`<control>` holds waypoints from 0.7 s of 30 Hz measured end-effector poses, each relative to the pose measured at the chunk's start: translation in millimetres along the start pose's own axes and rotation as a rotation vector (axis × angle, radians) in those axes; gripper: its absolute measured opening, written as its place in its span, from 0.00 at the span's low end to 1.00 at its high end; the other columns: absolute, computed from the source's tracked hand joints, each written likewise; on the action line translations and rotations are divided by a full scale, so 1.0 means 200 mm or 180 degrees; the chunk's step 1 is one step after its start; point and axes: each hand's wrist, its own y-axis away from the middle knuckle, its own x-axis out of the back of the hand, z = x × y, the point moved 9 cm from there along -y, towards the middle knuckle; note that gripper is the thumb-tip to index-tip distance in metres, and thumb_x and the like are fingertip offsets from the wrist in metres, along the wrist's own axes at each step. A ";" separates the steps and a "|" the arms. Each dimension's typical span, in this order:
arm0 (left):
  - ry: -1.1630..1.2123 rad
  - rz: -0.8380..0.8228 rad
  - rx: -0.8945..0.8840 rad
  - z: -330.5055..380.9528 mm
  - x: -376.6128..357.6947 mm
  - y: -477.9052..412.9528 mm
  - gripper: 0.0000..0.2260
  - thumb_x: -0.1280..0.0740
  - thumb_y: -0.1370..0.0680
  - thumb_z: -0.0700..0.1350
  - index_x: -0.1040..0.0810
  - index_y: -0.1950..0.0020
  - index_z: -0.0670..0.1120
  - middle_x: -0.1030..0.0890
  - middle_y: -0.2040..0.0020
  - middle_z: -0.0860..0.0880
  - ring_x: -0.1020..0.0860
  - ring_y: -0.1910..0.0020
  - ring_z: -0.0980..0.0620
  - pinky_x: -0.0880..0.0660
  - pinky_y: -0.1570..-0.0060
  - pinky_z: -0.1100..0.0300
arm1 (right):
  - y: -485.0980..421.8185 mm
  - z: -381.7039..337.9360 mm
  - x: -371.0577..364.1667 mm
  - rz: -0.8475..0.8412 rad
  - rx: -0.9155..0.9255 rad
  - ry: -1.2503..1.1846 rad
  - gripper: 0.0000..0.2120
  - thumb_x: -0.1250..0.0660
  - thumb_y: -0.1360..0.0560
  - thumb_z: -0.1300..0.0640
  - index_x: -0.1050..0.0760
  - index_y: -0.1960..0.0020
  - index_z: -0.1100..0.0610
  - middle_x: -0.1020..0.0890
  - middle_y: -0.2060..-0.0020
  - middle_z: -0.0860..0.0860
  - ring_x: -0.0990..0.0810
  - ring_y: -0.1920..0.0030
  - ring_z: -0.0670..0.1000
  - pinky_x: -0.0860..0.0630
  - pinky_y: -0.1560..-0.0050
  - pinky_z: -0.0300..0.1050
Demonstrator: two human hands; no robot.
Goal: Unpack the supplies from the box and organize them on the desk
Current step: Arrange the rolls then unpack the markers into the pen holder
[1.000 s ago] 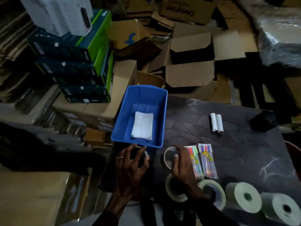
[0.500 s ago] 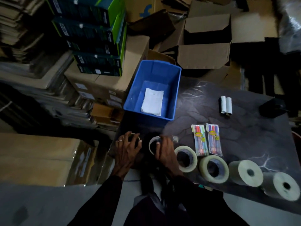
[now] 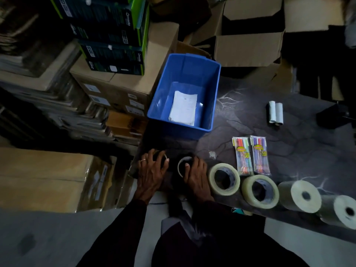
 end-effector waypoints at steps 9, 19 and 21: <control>-0.0171 0.0076 -0.0064 0.08 0.08 -0.03 0.20 0.44 0.20 0.58 0.25 0.33 0.53 0.24 0.34 0.43 0.28 0.34 0.40 0.35 0.37 0.42 | -0.02 -0.03 0.05 -0.0456 -0.0068 -0.0060 0.27 0.45 0.19 0.48 0.33 0.26 0.64 0.25 0.31 0.60 0.30 0.32 0.57 0.35 0.29 0.53; 0.0393 -0.0011 -0.1202 0.78 0.24 -0.05 0.22 0.41 0.21 0.56 0.28 0.29 0.51 0.27 0.29 0.51 0.32 0.27 0.50 0.37 0.31 0.45 | -0.06 0.39 0.60 0.0176 -0.0412 0.0164 0.25 0.45 0.19 0.51 0.32 0.27 0.63 0.26 0.29 0.59 0.29 0.29 0.58 0.35 0.28 0.57; 0.0410 -0.0204 -0.1389 0.91 0.18 -0.01 0.22 0.42 0.20 0.57 0.29 0.28 0.51 0.27 0.29 0.51 0.33 0.26 0.50 0.37 0.31 0.44 | -0.01 0.61 0.70 0.0128 -0.0691 0.0478 0.25 0.47 0.19 0.49 0.32 0.26 0.61 0.27 0.29 0.58 0.29 0.29 0.59 0.35 0.28 0.58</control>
